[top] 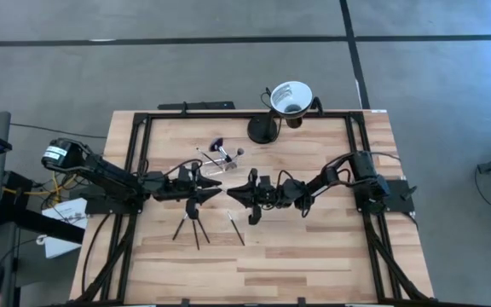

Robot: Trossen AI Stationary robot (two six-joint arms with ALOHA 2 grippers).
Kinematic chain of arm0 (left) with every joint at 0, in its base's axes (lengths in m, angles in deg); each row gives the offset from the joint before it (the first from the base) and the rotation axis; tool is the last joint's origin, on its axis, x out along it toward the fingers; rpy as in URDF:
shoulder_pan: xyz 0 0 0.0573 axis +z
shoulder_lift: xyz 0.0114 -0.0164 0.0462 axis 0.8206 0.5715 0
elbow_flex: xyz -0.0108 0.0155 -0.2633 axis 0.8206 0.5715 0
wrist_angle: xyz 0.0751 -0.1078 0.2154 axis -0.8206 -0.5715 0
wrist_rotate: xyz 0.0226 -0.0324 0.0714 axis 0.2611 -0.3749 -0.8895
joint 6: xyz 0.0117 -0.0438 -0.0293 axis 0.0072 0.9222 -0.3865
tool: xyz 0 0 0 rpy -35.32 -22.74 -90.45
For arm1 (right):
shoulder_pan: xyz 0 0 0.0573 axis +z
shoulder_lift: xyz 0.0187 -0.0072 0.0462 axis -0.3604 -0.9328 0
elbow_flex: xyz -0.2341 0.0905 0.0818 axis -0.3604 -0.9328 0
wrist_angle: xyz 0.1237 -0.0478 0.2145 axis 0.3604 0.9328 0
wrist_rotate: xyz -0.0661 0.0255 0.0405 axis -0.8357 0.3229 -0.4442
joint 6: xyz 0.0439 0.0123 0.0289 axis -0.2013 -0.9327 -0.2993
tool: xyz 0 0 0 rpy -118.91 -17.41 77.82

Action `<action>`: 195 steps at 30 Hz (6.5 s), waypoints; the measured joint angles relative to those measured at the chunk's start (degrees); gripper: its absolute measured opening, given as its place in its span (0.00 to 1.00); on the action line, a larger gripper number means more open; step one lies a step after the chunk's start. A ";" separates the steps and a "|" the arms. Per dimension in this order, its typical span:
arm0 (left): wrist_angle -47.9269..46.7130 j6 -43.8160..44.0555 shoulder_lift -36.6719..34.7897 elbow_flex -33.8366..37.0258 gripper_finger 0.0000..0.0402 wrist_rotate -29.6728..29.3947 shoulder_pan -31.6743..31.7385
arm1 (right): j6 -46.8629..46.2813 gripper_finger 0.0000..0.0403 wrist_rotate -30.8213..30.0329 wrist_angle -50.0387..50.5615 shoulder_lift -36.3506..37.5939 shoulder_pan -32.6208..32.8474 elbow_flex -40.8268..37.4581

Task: Put items in baskets/containers
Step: Put the black eyeshadow brush into the transparent organizer, then put the black liner brush into the transparent organizer

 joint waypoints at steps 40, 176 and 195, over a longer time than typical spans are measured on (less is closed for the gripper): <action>2.63 -3.99 -3.18 0.04 0.02 -4.40 1.57 | 6.18 0.50 -0.52 3.27 0.53 -7.08 -3.29; -28.55 -4.52 -27.78 0.04 0.29 -4.85 7.67 | -22.19 0.03 -37.13 67.88 -14.69 12.90 23.24; -27.02 -4.11 -27.78 0.04 0.29 21.50 7.65 | 5.93 0.02 -38.33 66.81 3.41 12.56 22.71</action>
